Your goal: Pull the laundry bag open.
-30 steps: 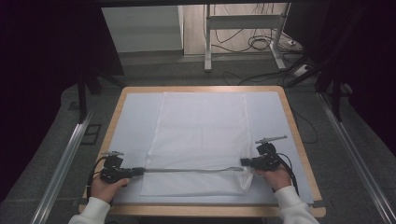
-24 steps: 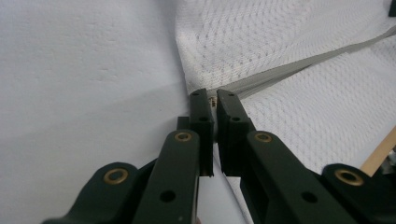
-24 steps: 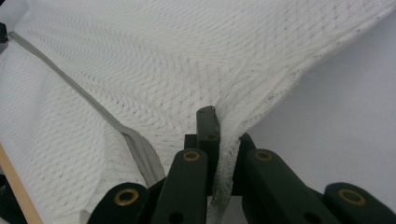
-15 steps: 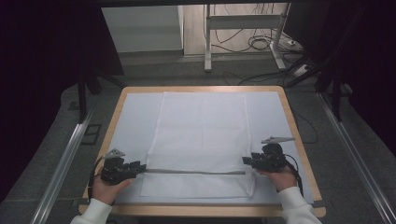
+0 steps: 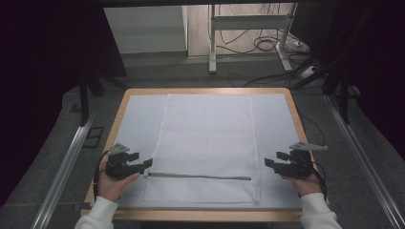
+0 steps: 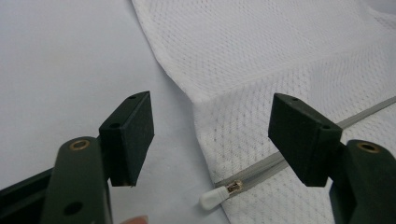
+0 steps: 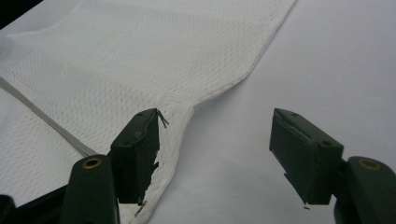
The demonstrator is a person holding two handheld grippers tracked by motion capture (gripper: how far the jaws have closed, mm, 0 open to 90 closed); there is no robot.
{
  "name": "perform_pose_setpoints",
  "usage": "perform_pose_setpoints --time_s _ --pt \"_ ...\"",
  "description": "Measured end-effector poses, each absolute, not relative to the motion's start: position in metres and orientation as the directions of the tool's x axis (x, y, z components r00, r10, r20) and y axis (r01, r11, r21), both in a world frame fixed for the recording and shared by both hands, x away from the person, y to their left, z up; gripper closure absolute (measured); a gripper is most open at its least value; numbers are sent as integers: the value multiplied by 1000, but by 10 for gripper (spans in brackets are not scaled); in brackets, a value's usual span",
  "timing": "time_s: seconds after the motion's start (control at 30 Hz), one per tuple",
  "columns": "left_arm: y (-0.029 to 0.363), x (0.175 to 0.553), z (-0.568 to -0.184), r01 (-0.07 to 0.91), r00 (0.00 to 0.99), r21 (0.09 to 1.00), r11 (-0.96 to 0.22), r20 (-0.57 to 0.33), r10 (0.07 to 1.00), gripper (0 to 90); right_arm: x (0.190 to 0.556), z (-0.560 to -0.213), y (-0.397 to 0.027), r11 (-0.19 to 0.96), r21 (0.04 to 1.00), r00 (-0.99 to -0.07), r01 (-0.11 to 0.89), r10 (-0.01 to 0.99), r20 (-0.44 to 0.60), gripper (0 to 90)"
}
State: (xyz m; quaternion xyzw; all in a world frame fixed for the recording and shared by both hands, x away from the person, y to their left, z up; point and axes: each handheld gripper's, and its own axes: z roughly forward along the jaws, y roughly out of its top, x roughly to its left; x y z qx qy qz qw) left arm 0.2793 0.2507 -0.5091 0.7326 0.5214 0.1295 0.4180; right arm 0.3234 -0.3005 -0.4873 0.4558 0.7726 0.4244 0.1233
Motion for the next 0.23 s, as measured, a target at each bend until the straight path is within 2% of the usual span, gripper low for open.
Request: perform_pose_setpoints --time_s 0.23 --pt "250 278 -510 665 431 738 -114 -255 865 282 323 -489 -295 249 765 -572 594 799 184 277"
